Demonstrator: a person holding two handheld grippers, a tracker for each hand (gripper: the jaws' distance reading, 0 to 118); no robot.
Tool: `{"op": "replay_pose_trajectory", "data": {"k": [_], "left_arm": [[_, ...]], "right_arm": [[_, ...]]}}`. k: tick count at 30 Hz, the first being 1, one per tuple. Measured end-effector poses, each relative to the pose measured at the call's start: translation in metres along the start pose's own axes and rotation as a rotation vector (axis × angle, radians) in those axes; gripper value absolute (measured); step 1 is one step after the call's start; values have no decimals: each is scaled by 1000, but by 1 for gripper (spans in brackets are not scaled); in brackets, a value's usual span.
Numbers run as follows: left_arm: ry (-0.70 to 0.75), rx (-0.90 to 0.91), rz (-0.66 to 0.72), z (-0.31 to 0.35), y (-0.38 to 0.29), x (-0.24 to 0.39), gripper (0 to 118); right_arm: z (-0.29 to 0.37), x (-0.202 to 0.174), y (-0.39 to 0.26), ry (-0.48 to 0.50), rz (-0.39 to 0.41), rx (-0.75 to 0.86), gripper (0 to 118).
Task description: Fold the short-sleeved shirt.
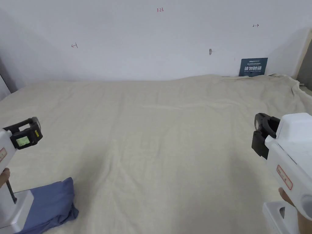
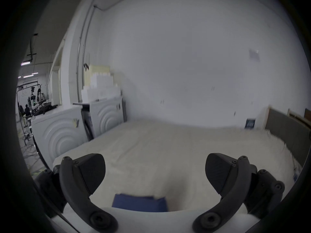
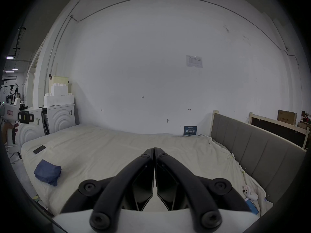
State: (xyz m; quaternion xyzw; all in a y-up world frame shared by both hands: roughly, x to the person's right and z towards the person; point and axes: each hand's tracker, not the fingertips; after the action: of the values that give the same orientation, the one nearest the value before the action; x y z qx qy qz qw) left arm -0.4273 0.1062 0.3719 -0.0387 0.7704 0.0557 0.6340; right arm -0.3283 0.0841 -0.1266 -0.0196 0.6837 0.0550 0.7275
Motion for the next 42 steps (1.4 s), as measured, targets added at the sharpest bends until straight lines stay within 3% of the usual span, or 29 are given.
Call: {"op": "replay_pose_trajectory", "data": {"k": [5, 16, 17, 20, 21, 24, 25, 42], "left_arm": [[-50, 231, -40, 29, 0, 41, 118], [-206, 220, -111, 51, -45, 120, 113], [-223, 232, -143, 53, -50, 126, 107], [-278, 233, -175, 61, -60, 144, 65], [-299, 228, -168, 62, -63, 148, 44], [-348, 209, -130, 66, -70, 160, 7], [-345, 201, -132, 66, -72, 164, 0], [-333, 218, -131, 76, -86, 184, 0]], "right_arm": [[4, 16, 0, 1, -17, 24, 0], [11, 30, -8, -39, -11, 45, 0], [12, 32, -9, -42, -15, 46, 0], [11, 34, -12, -43, -24, 42, 0], [11, 34, -13, -45, -23, 40, 0], [13, 34, -18, -53, -27, 36, 0], [13, 34, -19, -55, -27, 35, 0], [24, 27, -24, -92, -8, 40, 0]]}}
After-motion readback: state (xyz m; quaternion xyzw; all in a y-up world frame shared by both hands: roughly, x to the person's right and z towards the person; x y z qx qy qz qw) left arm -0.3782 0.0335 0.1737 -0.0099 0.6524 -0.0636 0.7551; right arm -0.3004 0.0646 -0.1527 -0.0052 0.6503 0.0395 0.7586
